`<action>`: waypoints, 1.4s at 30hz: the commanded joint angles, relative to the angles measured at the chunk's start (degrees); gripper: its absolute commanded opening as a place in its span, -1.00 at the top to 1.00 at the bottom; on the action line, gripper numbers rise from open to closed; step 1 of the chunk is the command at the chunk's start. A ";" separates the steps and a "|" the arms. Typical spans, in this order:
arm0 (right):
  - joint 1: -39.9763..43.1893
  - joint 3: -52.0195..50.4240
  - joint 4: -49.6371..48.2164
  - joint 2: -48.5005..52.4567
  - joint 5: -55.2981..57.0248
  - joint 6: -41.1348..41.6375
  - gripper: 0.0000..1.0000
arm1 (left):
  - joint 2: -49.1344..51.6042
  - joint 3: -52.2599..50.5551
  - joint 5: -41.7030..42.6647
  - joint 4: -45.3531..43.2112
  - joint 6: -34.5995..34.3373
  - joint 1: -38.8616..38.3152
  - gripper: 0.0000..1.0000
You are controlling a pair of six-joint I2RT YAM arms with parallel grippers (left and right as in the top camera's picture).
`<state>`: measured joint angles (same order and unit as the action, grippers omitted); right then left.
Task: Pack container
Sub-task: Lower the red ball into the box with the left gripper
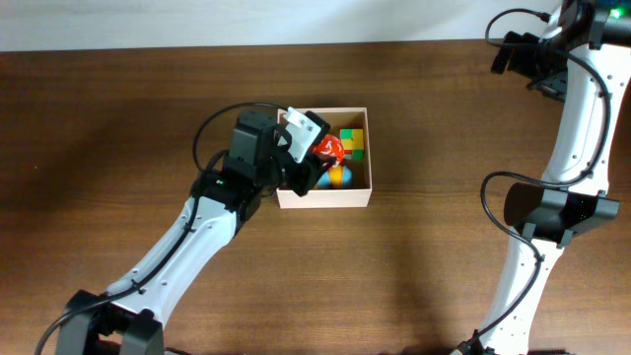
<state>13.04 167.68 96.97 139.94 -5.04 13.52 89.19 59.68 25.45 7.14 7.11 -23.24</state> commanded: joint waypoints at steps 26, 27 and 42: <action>-0.20 0.98 0.28 0.04 -0.31 0.28 -0.97 | 9.81 0.52 1.95 -6.73 2.43 -1.16 0.20; -0.20 0.98 0.28 0.04 -0.31 0.28 -0.97 | 9.81 0.52 2.25 -7.30 2.40 -1.16 0.20; -0.20 0.98 0.28 0.04 -0.31 0.31 -0.98 | 9.81 0.52 4.37 -9.64 1.31 -1.16 -0.84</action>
<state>13.04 167.68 96.97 139.94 -5.04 13.52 98.91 59.68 28.10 -1.96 8.08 -24.05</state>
